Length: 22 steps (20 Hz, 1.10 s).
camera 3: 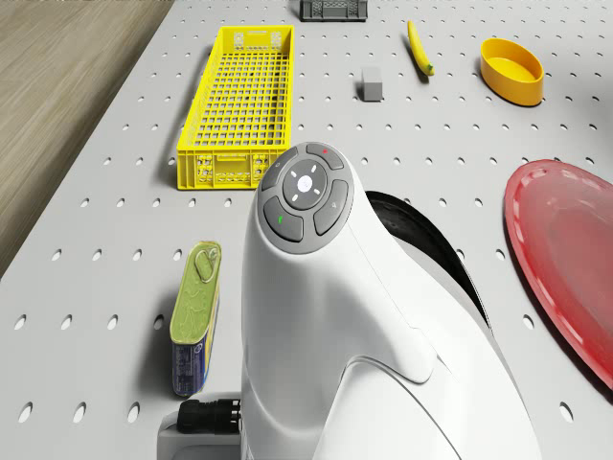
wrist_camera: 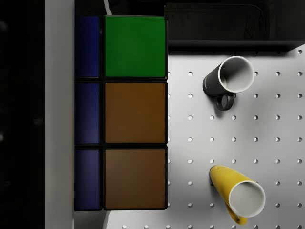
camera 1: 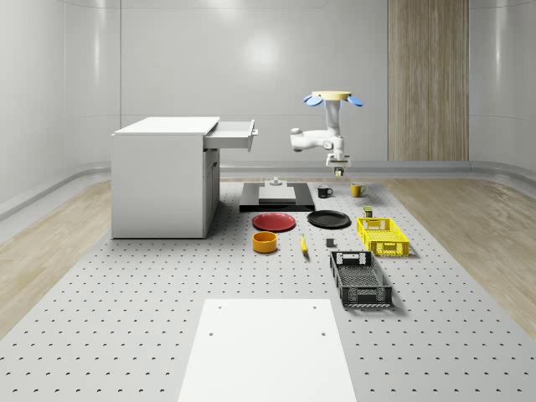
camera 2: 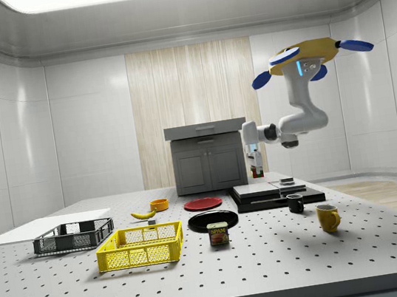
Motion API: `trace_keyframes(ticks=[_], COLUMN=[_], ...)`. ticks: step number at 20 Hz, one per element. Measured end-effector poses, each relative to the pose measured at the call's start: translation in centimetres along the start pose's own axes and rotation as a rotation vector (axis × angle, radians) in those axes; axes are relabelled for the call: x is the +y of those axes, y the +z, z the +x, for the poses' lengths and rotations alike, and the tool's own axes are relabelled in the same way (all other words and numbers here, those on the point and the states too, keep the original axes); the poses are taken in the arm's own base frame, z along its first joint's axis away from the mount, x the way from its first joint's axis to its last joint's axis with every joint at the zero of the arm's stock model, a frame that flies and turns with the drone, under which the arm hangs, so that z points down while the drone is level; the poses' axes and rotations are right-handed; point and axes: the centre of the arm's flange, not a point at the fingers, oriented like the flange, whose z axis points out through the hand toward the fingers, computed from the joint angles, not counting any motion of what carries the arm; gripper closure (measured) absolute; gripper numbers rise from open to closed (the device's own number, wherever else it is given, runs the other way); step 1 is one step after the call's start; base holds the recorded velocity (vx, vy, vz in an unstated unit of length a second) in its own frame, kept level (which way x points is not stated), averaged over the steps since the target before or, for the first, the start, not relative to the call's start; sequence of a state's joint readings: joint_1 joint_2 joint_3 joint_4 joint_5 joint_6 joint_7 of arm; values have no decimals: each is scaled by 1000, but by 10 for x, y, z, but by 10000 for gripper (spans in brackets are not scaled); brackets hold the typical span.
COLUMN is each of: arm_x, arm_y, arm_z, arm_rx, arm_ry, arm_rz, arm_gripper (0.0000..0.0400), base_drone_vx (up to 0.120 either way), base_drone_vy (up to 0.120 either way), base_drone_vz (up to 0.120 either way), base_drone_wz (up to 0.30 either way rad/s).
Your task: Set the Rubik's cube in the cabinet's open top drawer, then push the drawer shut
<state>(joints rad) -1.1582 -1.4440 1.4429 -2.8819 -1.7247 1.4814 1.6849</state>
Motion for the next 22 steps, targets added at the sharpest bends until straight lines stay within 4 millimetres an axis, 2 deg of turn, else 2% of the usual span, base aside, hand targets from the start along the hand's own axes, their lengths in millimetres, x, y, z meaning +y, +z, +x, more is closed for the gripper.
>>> trace_keyframes(ticks=[22], arm_x=[0], arm_y=[0], arm_z=[0], arm_rx=[0], arm_ry=[0], arm_rz=[0], arm_gripper=[75], base_drone_vx=[0], base_drone_vy=[-120], base_drone_vz=[120], base_drone_wz=[0])
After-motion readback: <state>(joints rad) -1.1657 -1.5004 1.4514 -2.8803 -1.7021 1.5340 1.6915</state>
